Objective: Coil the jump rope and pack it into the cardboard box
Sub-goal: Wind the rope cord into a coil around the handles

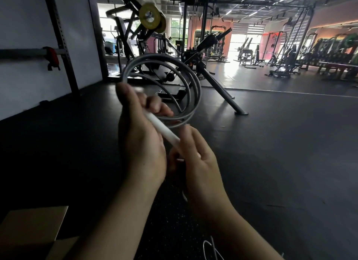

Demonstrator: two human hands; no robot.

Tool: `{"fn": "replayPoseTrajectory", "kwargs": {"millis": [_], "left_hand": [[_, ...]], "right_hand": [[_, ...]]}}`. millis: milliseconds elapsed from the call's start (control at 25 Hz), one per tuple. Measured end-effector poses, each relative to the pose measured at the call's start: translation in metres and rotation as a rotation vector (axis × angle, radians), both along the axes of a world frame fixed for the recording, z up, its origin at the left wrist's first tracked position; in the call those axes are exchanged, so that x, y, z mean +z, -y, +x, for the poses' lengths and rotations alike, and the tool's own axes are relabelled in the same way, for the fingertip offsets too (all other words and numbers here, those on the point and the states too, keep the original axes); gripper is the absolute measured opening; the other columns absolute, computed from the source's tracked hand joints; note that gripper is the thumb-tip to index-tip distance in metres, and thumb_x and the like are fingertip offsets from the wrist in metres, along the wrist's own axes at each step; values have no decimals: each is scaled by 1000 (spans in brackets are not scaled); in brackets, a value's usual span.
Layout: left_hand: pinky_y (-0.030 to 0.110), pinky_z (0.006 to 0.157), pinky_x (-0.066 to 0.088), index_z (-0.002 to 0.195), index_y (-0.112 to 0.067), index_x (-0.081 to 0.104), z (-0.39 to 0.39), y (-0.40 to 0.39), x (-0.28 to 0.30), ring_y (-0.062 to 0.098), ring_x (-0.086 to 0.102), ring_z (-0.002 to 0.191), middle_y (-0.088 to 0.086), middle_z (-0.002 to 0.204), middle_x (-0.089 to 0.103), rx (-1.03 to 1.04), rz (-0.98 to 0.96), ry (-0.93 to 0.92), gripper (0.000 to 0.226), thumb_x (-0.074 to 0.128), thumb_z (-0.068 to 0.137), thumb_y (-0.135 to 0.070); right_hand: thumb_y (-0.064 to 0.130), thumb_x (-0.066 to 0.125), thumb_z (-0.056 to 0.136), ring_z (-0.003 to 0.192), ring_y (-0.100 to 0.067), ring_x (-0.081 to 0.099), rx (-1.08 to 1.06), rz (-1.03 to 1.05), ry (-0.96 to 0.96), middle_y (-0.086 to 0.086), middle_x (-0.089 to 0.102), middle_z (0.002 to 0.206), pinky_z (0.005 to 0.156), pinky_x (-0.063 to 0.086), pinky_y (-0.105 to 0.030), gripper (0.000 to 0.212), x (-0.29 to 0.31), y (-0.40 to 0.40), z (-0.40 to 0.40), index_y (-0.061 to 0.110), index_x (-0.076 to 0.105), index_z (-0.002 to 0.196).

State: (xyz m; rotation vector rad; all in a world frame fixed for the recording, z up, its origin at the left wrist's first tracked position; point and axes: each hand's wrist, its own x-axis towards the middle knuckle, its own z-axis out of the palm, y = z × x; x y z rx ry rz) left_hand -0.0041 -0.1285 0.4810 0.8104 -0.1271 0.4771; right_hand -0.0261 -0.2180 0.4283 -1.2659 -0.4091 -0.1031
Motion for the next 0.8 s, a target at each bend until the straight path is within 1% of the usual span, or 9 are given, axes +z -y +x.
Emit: {"fn": "replayPoseTrajectory", "kwargs": {"millis": [80, 160, 280, 400, 480, 600, 680, 720, 800], "left_hand": [[24, 77, 52, 77, -24, 49, 0, 1, -5, 10, 66, 72, -11, 64, 60, 39, 100, -22, 48, 34, 99, -63], [22, 79, 55, 75, -23, 49, -1, -2, -7, 12, 71, 81, -8, 66, 64, -23, 120, 18, 47, 35, 98, -61], [25, 87, 55, 72, -22, 49, -3, -4, -4, 15, 72, 91, -6, 71, 68, -114, 142, 82, 42, 43, 90, -59], [30, 94, 53, 73, -22, 51, -7, -6, -6, 16, 70, 100, -4, 84, 72, -156, 192, 126, 38, 48, 85, -58], [35, 97, 53, 78, -20, 57, -13, -8, -4, 19, 70, 108, -1, 98, 75, -196, 248, 122, 36, 49, 88, -54], [49, 106, 50, 110, -13, 67, -20, -22, 9, 24, 68, 117, 8, 121, 73, -173, 442, 16, 46, 56, 88, -52], [53, 107, 47, 132, -18, 56, -21, -44, 32, 24, 64, 119, 8, 131, 66, -46, 543, 7, 69, 74, 78, -57], [47, 107, 47, 142, -25, 46, -24, -54, 47, 20, 60, 125, 4, 138, 61, 45, 657, 37, 89, 82, 68, -58], [28, 106, 38, 151, -38, 33, -34, -62, 84, 11, 48, 136, -10, 146, 54, 159, 1131, 166, 107, 87, 61, -58]], "right_hand": [[54, 57, 93, 44, -13, 33, 11, 126, -87, -1, 40, 54, 44, 20, -30, 28, 5, 2, 3, 31, 72, 90], [52, 59, 93, 42, -11, 26, 74, 180, -119, 3, 33, 51, 46, 11, -34, 26, 15, 11, 4, 33, 73, 86], [45, 59, 94, 42, -10, 24, 119, 132, -110, 3, 31, 52, 42, 17, -28, 26, 29, 28, 3, 25, 69, 80], [41, 65, 90, 46, -11, 26, 50, 31, -105, 1, 33, 56, 44, 19, -27, 41, 40, 39, -2, 2, 63, 99], [36, 66, 90, 44, -11, 29, -46, -16, -83, 2, 37, 53, 43, 20, -27, 31, 47, 48, -3, 5, 70, 93], [24, 63, 97, 40, -7, 32, -111, -103, -8, 6, 40, 49, 43, 21, -23, 20, 67, 66, -1, 15, 69, 80], [18, 62, 99, 39, -6, 31, -110, -248, 56, 7, 39, 49, 42, 20, -22, 22, 84, 79, 1, 14, 65, 77], [17, 63, 98, 39, -6, 32, -128, -395, 121, 8, 41, 49, 41, 22, -22, 22, 92, 84, 0, 11, 64, 77], [18, 69, 95, 40, -1, 37, -170, -737, 303, 11, 46, 48, 42, 29, -17, 18, 106, 90, -5, 8, 68, 79]]}}
